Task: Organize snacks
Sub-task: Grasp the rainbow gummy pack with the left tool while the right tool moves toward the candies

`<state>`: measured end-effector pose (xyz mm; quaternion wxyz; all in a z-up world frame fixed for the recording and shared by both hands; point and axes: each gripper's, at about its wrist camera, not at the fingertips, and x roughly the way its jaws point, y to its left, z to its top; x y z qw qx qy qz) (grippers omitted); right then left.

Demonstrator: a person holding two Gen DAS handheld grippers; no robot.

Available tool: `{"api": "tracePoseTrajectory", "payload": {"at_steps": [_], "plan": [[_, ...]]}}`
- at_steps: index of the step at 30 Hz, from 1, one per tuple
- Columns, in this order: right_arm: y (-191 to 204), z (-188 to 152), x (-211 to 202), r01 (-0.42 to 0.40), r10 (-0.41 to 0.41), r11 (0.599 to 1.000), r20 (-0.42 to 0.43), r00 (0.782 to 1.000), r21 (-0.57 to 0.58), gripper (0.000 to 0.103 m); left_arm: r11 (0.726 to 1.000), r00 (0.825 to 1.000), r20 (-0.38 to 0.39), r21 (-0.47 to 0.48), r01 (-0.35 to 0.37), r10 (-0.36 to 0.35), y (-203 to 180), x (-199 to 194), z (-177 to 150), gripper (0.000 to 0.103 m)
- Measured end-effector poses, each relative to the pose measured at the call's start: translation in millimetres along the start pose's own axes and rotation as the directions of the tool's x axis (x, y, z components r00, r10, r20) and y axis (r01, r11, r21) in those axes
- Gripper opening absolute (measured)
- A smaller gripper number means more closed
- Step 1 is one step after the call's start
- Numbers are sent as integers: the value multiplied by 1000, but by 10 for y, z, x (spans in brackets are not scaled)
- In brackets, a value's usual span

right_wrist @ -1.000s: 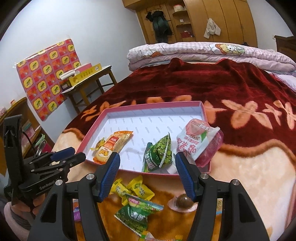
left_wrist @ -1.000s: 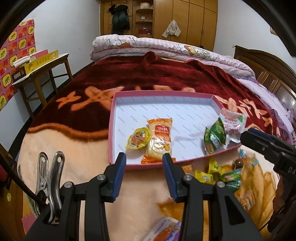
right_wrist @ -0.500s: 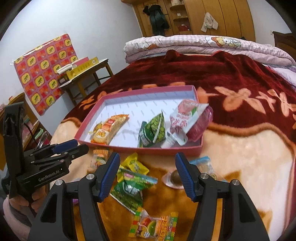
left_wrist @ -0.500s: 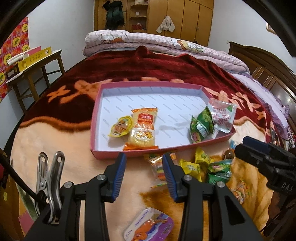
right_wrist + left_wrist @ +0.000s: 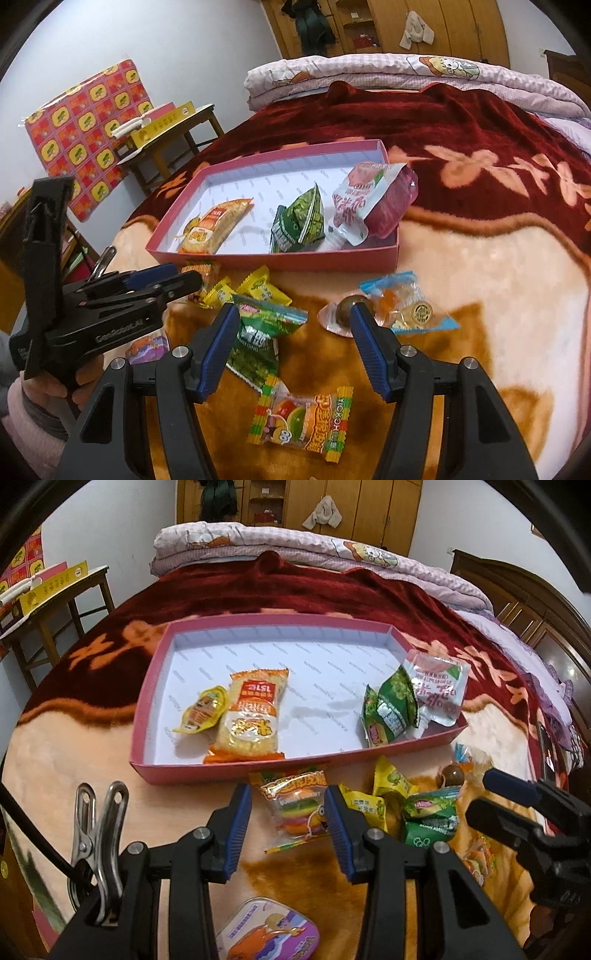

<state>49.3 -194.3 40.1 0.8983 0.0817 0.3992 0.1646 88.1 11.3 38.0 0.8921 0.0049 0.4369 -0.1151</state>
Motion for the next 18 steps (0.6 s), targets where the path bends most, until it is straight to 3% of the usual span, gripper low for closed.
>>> {"api": "tracePoseTrajectory", "payload": {"at_steps": [18], "plan": [[18, -81, 57, -17, 17, 1000, -33, 999, -1, 64, 999, 1000, -4, -28, 17, -17, -22, 146, -14, 45]]}}
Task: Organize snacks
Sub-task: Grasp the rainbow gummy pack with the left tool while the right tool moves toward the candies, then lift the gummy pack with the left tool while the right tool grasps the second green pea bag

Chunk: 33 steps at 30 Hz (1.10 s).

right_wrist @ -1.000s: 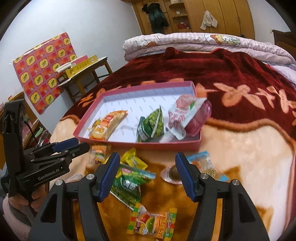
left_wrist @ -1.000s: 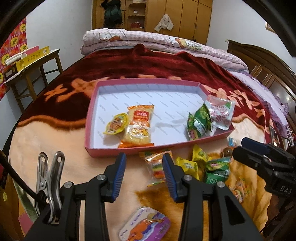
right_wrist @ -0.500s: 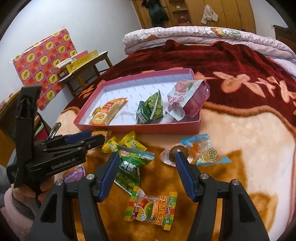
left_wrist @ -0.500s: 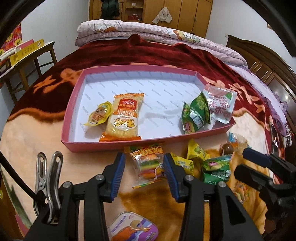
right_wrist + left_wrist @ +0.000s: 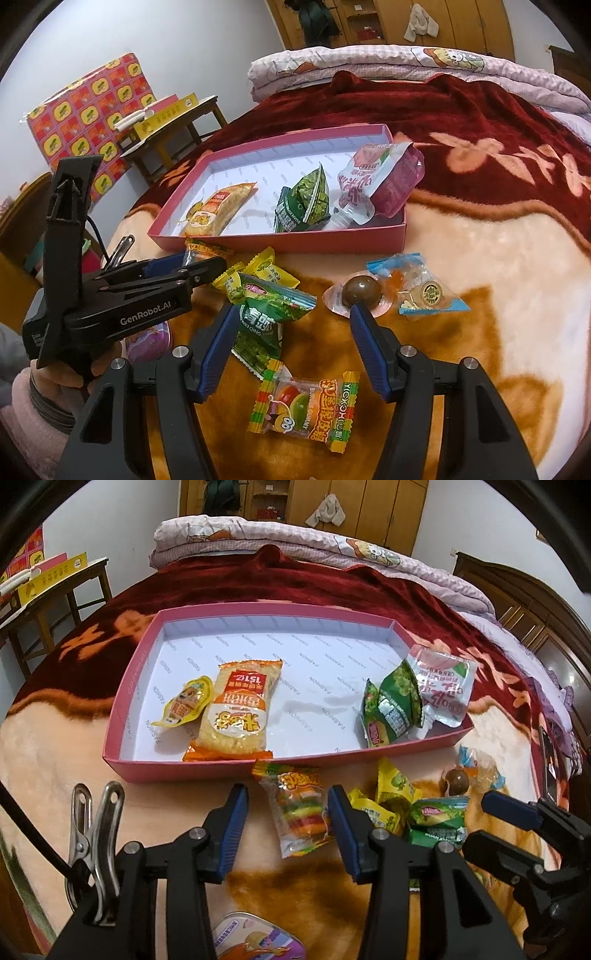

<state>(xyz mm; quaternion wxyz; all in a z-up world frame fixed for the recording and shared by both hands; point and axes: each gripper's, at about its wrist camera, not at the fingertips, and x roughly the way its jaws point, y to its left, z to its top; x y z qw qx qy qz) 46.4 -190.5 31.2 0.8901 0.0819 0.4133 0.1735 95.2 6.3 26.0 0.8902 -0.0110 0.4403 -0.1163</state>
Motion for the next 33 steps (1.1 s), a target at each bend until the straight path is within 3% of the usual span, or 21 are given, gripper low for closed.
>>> {"api": "tracePoseTrajectory", "payload": {"at_steps": [3, 12, 33], "plan": [[22, -11, 11, -3, 3, 1000, -7, 1000, -4, 64, 1000, 1000, 3, -7, 22, -22, 9, -18, -8, 36], [74, -22, 46, -5, 5, 1000, -20, 1000, -13, 64, 1000, 999, 36, 2, 7, -7, 26, -135, -31, 30], [202, -56, 276, -31, 30, 999, -75, 997, -11, 62, 1000, 999, 52, -5, 2, -1, 94, -197, -99, 31]]}}
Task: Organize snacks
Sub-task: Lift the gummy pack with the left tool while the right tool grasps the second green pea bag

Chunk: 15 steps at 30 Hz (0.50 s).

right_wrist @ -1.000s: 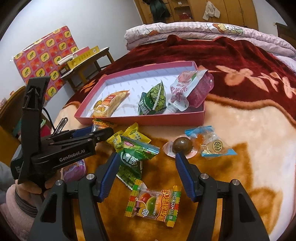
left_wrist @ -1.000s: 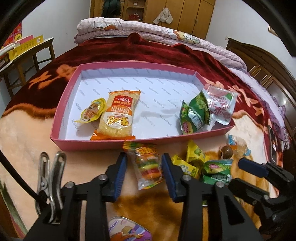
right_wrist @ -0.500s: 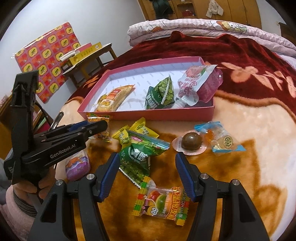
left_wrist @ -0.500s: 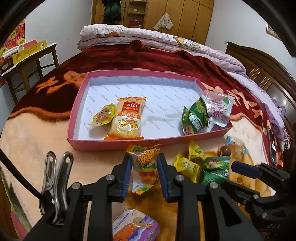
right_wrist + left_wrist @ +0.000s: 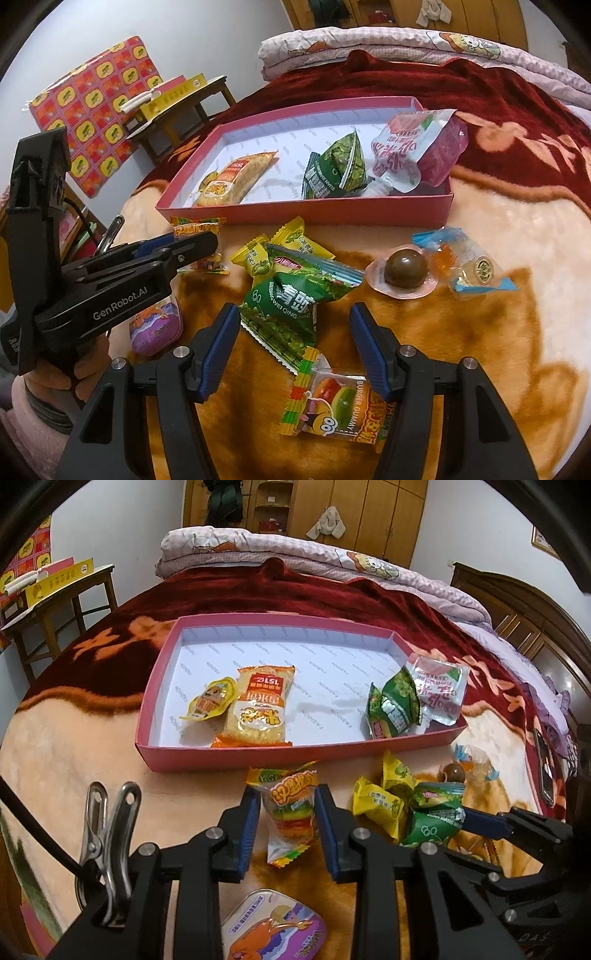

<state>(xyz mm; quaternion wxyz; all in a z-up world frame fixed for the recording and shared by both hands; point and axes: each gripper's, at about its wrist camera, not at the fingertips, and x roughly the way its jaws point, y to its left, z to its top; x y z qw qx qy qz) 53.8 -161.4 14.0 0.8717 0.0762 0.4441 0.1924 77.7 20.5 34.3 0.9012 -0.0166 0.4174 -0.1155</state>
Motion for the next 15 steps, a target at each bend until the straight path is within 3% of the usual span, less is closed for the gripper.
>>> {"api": "tracePoseTrajectory", "payload": {"at_steps": [5, 11, 15], "plan": [[-23, -1, 37, 6, -6, 1000, 3, 1000, 14, 57, 1000, 1000, 1, -14, 8, -8, 32, 15, -2, 32], [-33, -5, 29, 4, -4, 1000, 7, 1000, 11, 40, 1000, 1000, -5, -13, 15, -15, 31, 36, -11, 32], [-45, -17, 7, 0, 0, 1000, 12, 1000, 20, 36, 1000, 1000, -6, -5, 12, -12, 21, 35, -12, 32]]}}
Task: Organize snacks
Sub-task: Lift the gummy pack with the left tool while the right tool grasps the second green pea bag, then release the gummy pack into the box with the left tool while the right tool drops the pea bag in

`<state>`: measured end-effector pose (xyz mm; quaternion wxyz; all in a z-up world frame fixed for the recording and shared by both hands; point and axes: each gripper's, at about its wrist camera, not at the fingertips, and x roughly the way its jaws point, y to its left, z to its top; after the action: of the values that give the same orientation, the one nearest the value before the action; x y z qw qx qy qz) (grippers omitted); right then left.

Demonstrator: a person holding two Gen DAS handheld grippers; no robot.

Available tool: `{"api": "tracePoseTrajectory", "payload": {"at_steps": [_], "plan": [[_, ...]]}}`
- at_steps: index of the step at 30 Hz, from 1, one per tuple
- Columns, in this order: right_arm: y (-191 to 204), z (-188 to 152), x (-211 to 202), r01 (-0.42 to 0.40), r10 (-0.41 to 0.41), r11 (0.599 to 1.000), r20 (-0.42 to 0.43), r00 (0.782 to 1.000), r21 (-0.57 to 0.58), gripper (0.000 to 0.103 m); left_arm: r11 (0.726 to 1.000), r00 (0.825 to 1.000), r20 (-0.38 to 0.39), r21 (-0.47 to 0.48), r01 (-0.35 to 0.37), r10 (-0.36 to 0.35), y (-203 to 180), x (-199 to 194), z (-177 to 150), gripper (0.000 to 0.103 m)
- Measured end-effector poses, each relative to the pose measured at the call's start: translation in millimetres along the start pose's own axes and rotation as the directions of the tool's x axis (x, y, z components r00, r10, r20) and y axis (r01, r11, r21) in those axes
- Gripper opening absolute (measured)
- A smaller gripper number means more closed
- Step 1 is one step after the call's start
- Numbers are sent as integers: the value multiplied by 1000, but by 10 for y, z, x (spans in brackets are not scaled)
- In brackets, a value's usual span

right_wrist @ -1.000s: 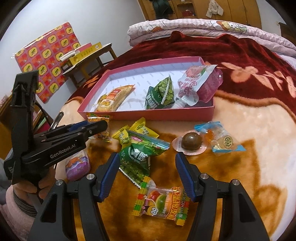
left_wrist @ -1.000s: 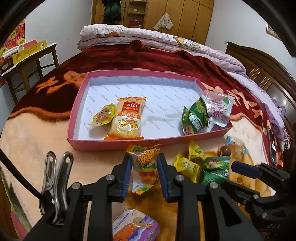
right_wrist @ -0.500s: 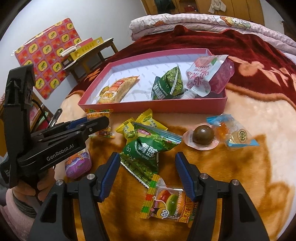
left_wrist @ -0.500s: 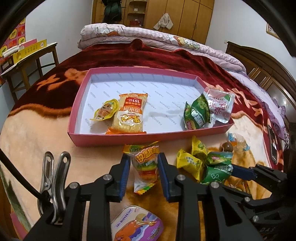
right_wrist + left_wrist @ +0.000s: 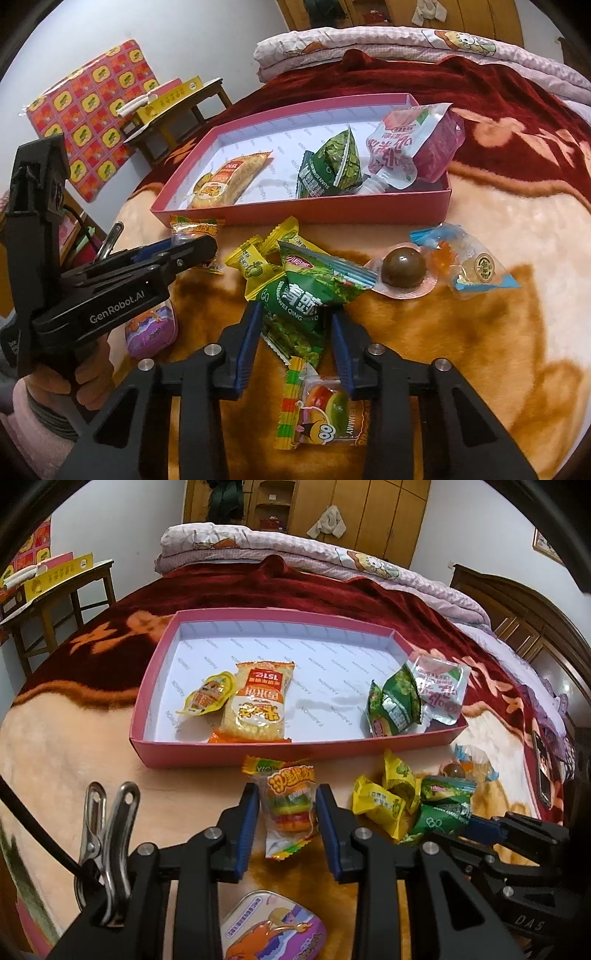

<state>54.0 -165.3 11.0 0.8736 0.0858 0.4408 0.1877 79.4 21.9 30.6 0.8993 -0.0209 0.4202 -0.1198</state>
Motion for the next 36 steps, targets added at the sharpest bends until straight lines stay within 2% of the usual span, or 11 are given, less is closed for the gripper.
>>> {"api": "tracePoseTrajectory", "payload": {"at_steps": [13, 23, 36], "plan": [[83, 8, -171, -8, 9, 1000, 41, 999, -26, 34, 1000, 999, 47, 4, 6, -7, -3, -219, 7, 28], [122, 65, -238, 1, 2, 999, 62, 998, -48, 34, 1000, 993, 118, -10, -23, 24, 147, -436, 216, 27], [282, 295, -293, 11, 0, 995, 104, 995, -103, 34, 996, 988, 133, -45, -74, 79, 435, -308, 438, 27]]}}
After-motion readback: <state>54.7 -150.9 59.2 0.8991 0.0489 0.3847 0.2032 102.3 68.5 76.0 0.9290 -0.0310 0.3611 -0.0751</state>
